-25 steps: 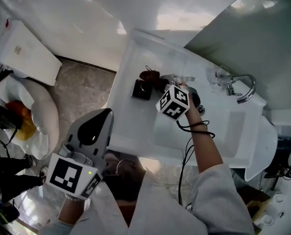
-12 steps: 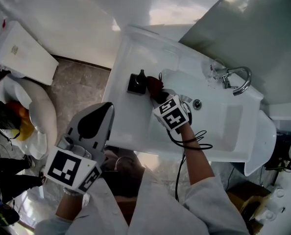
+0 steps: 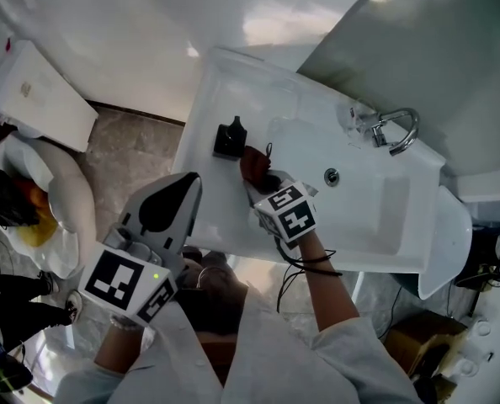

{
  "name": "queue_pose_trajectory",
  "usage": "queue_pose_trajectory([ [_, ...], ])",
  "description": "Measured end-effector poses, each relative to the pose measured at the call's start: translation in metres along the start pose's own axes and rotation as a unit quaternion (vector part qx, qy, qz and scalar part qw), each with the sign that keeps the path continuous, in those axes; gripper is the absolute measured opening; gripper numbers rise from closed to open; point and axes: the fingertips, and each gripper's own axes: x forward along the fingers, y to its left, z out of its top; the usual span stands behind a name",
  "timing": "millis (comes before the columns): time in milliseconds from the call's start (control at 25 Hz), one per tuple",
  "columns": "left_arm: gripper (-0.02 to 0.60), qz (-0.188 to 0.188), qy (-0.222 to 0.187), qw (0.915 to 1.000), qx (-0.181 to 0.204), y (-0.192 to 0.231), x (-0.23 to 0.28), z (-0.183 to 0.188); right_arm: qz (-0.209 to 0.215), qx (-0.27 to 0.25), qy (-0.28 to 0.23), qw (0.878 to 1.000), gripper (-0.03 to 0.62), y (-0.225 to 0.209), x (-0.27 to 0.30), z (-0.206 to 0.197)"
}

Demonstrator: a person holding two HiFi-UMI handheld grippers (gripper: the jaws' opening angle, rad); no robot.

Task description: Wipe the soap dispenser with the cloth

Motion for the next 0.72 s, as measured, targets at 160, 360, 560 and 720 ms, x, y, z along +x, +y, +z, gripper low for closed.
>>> queue_pose_trajectory([
  [160, 0.003, -0.011, -0.009, 0.9999, 0.008, -0.012, 0.001, 0.007, 0.005, 0.019, -0.062, 0.998, 0.055, 0.012, -0.025, 0.014],
  [360, 0.004, -0.024, -0.017, 0.9994, 0.018, -0.027, -0.001, 0.012, -0.027, 0.043, -0.144, 0.988, 0.055, 0.016, -0.072, 0.041],
  [560, 0.005, -0.026, -0.025, 0.9988, 0.032, -0.034, -0.004, 0.021, -0.091, 0.082, -0.24, 0.963, 0.055, 0.008, -0.128, 0.068],
  [720, 0.003, -0.024, -0.031, 0.9984, 0.041, -0.039, -0.008, 0.027, -0.137, 0.08, -0.298, 0.941, 0.055, 0.008, -0.177, 0.084],
])
